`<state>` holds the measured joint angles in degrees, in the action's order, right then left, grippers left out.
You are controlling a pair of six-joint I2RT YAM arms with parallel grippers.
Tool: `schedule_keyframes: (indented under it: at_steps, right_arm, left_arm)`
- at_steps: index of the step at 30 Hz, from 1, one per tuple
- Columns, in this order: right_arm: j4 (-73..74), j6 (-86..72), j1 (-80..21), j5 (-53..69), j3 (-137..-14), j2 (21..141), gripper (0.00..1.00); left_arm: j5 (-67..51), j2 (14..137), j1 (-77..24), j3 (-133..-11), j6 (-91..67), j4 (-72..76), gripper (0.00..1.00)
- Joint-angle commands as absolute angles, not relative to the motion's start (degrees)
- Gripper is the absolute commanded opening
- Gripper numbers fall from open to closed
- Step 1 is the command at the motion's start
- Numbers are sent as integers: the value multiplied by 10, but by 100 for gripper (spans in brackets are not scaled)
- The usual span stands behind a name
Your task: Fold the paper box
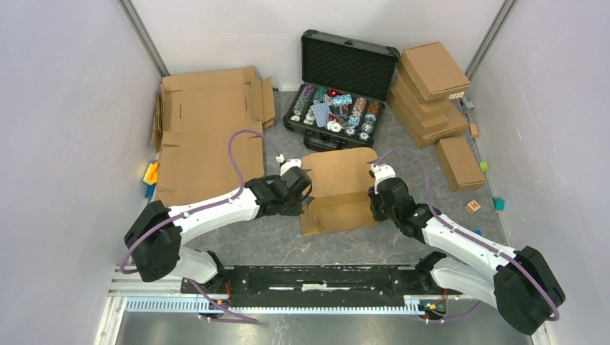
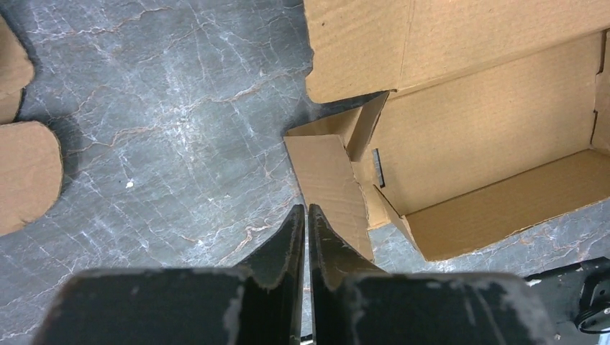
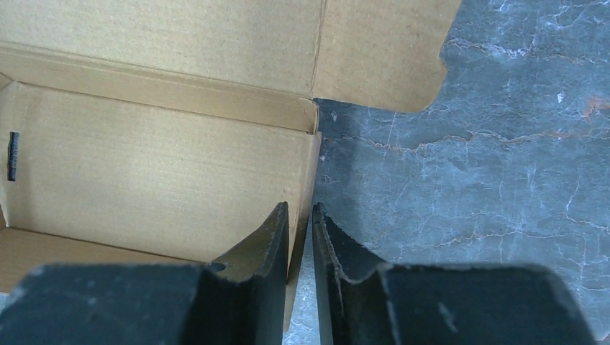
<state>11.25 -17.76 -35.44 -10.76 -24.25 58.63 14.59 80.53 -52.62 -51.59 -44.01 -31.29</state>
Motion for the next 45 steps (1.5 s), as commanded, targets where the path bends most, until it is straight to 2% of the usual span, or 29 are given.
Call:
schedule_keyframes:
  at_steps: [1,4,5,7,8,13,19,23,25,27,29,36,40,45]
  right_arm:
    - [98,-176,-352,-126,-240,575,21]
    - [98,-178,-352,-129,-240,577,21]
    - [98,-178,-353,-129,-241,579,21]
    - [98,-178,-353,-128,-240,579,21]
    - [97,-178,-353,-128,-239,578,21]
    - [96,-180,-353,-126,-241,574,21]
    - [99,-180,-353,-129,-240,568,21]
    - [101,-182,-353,-129,-239,560,21]
    - [100,-182,-353,-128,-238,556,21]
    - [99,-183,-353,-128,-238,553,21]
    - [99,-183,-353,-128,-237,554,21]
    - [93,-183,-353,-131,-234,559,21]
    - [89,-183,-354,-132,-229,554,21]
    - [86,-183,-354,-135,-226,548,22]
  left_arm:
    - [155,790,-527,-539,-427,-330,10]
    - [148,786,-527,-546,-420,-330,7]
    - [146,784,-527,-547,-420,-330,20]
    - [134,784,-528,-545,-418,-327,58]
    - [132,784,-529,-543,-418,-321,66]
    - [131,797,-542,-534,-428,-285,76]
    - [215,825,-557,-543,-448,-285,99]
    - [361,821,-555,-557,-617,-413,100]
    - [350,788,-555,-523,-581,-357,100]
    - [343,762,-558,-503,-590,-338,92]
    - [322,756,-563,-502,-583,-325,91]
    - [268,824,-601,-563,-567,-327,84]
    - [255,888,-612,-621,-556,-385,69]
    - [261,915,-614,-626,-579,-413,68]
